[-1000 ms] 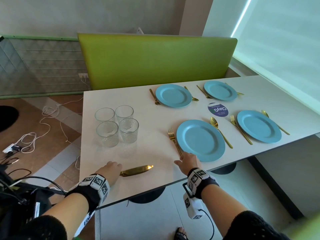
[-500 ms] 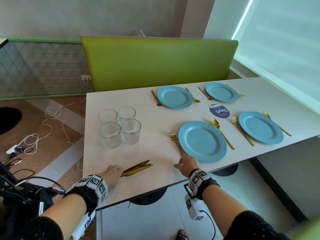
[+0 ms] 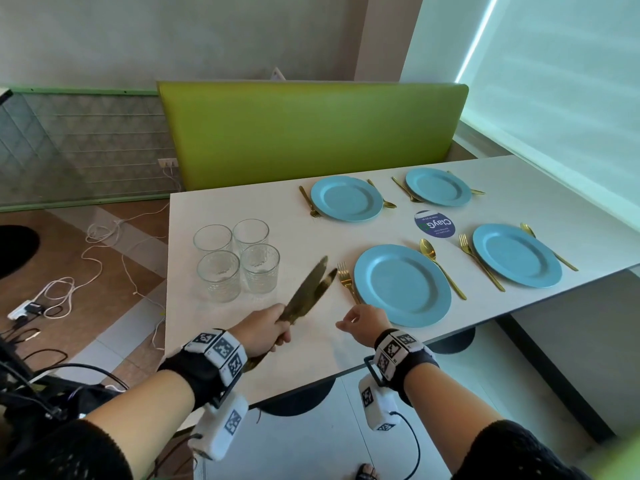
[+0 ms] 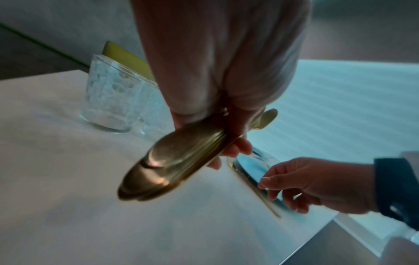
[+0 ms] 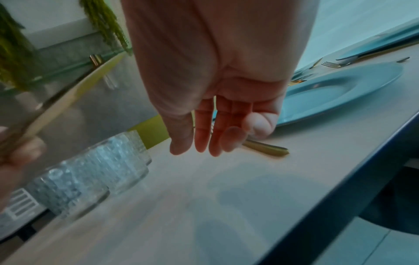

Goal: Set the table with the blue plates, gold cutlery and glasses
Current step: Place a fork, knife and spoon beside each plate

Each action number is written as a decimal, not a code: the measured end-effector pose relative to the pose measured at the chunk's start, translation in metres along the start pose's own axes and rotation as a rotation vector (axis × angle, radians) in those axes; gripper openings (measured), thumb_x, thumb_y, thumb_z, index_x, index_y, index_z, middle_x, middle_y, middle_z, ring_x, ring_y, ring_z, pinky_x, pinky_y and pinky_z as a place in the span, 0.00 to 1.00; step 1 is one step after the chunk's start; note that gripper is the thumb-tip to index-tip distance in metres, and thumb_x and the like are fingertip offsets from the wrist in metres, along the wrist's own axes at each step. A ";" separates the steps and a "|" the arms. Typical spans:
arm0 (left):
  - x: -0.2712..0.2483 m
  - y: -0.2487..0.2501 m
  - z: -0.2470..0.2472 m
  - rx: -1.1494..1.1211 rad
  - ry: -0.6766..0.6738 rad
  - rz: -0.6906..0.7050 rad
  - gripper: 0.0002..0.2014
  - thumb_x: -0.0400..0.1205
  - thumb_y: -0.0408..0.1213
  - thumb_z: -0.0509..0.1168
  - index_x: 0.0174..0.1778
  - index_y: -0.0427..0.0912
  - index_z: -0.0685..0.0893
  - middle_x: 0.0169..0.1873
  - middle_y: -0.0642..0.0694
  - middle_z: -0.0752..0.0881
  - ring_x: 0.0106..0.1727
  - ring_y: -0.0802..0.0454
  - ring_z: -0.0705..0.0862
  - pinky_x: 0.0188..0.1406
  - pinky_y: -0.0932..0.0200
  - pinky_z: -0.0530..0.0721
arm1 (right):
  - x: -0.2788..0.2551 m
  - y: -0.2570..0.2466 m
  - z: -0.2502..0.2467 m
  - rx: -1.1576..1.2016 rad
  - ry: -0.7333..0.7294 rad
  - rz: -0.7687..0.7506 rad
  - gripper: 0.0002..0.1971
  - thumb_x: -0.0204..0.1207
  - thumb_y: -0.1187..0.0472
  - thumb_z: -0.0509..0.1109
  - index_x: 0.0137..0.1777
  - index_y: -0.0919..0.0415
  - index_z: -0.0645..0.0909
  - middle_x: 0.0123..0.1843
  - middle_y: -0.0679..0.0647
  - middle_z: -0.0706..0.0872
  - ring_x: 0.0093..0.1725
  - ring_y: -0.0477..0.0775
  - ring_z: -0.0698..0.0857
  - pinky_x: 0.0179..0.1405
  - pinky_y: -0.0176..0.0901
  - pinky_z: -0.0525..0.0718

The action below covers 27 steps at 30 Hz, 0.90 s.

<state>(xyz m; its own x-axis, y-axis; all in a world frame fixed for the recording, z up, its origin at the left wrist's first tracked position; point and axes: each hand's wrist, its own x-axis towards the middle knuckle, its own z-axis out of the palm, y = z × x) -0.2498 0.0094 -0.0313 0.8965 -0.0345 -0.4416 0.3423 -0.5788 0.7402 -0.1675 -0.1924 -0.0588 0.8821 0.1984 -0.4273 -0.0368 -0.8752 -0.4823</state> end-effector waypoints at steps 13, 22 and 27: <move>0.017 0.029 0.011 -0.436 0.153 -0.125 0.11 0.87 0.33 0.53 0.60 0.32 0.74 0.40 0.42 0.85 0.36 0.52 0.80 0.33 0.60 0.81 | -0.017 -0.045 -0.001 0.459 -0.239 -0.104 0.13 0.80 0.50 0.65 0.52 0.59 0.84 0.41 0.47 0.85 0.31 0.44 0.81 0.29 0.33 0.78; 0.021 0.023 0.020 -0.510 0.151 -0.144 0.14 0.86 0.37 0.55 0.65 0.33 0.71 0.45 0.38 0.88 0.40 0.50 0.85 0.36 0.57 0.84 | -0.017 -0.054 0.010 0.605 -0.218 -0.072 0.12 0.79 0.55 0.67 0.34 0.54 0.83 0.30 0.48 0.81 0.32 0.46 0.78 0.32 0.36 0.76; 0.022 0.023 0.021 -0.579 0.149 -0.157 0.13 0.87 0.33 0.54 0.65 0.30 0.68 0.47 0.35 0.86 0.41 0.46 0.86 0.34 0.55 0.85 | -0.015 -0.054 0.011 0.641 -0.201 -0.025 0.12 0.81 0.59 0.65 0.34 0.55 0.81 0.33 0.49 0.82 0.32 0.46 0.76 0.30 0.36 0.74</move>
<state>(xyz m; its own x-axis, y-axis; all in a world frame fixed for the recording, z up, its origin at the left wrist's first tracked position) -0.2280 -0.0216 -0.0340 0.8382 0.1539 -0.5232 0.5331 -0.0296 0.8455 -0.1842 -0.1432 -0.0349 0.7837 0.3483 -0.5143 -0.3437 -0.4466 -0.8261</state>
